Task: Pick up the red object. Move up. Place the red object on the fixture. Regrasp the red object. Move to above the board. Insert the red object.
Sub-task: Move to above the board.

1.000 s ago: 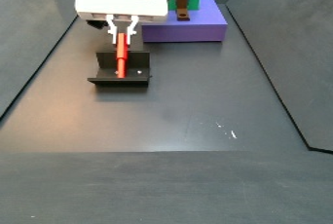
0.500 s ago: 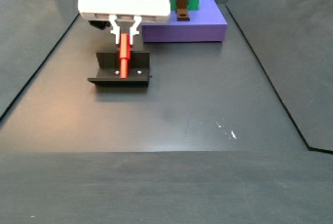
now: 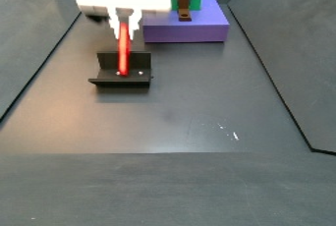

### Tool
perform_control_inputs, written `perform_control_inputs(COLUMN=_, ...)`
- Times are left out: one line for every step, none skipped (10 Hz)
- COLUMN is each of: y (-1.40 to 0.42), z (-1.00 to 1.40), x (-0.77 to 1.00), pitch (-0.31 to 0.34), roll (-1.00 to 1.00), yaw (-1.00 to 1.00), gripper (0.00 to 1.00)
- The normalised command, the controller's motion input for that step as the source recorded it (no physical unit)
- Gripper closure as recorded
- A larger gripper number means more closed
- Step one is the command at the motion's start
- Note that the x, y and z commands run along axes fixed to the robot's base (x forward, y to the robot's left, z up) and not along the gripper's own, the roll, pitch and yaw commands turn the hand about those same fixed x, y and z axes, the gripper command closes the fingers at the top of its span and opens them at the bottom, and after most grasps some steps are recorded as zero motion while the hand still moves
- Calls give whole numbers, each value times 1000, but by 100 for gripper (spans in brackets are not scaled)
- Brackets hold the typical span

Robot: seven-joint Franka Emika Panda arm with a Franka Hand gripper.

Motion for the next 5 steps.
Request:
perform_control_inputs(y=13, z=1400, x=-60, pitch=-13, roll=-109, yaw=-99, gripper=100)
perform_control_inputs(y=23, z=1400, x=-65, pitch=-9, roll=-90, yaw=-80, gripper=100)
perform_control_inputs(y=3, z=1400, x=-60, pitch=66, roll=-72, yaw=-62, gripper=100)
perform_control_inputs(y=4, z=1400, x=-61, pitch=80, roll=-46, yaw=-55, gripper=100)
perform_control_inputs(y=4, z=1400, x=-63, pitch=86, roll=-19, yaw=-27, gripper=100)
